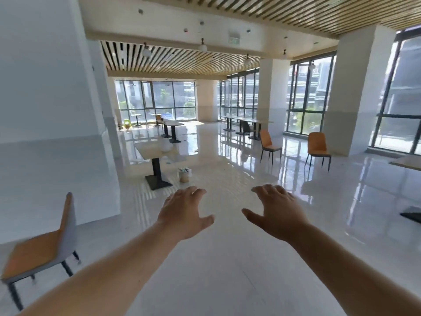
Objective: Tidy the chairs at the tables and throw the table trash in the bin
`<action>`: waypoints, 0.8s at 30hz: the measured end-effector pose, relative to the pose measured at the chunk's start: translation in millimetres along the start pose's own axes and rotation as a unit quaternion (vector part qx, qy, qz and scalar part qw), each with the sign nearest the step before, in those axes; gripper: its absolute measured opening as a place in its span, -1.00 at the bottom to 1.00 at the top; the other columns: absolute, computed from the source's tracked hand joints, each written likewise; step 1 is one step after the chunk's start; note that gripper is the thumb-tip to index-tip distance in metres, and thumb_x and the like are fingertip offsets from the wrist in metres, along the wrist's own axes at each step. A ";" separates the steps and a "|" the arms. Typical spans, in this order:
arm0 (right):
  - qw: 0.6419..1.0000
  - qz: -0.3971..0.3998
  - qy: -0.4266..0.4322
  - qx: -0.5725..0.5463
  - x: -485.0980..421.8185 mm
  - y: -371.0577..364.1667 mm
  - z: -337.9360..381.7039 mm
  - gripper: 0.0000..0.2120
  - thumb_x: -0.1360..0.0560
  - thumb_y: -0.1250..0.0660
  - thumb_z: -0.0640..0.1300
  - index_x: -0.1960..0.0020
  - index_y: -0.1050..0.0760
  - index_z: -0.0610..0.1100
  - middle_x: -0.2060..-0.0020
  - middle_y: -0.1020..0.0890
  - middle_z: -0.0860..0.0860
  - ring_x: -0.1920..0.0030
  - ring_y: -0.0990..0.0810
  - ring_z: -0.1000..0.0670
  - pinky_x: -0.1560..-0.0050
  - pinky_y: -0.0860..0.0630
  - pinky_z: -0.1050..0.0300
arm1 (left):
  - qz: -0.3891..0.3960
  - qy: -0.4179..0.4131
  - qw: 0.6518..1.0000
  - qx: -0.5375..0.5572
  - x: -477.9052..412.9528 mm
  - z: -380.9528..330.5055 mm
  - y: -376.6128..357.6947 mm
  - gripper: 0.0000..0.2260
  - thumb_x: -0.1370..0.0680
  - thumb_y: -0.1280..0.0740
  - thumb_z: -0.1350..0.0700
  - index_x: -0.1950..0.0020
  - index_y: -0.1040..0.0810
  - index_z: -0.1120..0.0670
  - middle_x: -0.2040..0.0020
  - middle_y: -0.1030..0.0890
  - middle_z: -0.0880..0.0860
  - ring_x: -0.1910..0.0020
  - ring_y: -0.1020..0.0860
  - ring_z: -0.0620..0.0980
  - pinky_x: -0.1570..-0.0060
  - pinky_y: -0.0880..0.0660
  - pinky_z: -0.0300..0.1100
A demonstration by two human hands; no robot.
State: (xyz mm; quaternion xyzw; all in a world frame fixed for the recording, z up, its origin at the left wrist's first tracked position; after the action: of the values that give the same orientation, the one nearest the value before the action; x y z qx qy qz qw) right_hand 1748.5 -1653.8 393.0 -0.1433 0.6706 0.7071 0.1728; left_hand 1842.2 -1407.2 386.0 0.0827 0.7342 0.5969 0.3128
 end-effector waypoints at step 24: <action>0.954 0.048 0.291 -0.058 -610.4 -328.4 343.7 -0.24 -0.51 -0.06 0.52 -0.49 -0.35 0.04 -0.40 -0.51 0.01 -0.42 -0.42 -0.09 -0.41 -0.39 -0.10 | -0.034 0.313 0.948 -0.038 -264.3 604.0 -73.0 -0.24 -0.49 -0.25 -0.44 -0.58 -0.27 -0.07 -0.59 -0.33 -0.02 -0.54 -0.29 0.12 -0.45 -0.33 0.18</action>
State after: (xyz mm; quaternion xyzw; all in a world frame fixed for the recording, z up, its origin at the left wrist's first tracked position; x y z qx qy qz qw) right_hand 2450.8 -1329.2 383.5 -0.3204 0.6558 0.6796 -0.0731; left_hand 2406.7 -1059.8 358.2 -0.1453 0.7745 0.6090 0.0903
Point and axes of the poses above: each hand's wrist, its own x-axis away from the middle knuckle, its own y-axis out of the back of the hand, z = x × y, the point moved 3 cm from there along -x, towards the middle knuckle
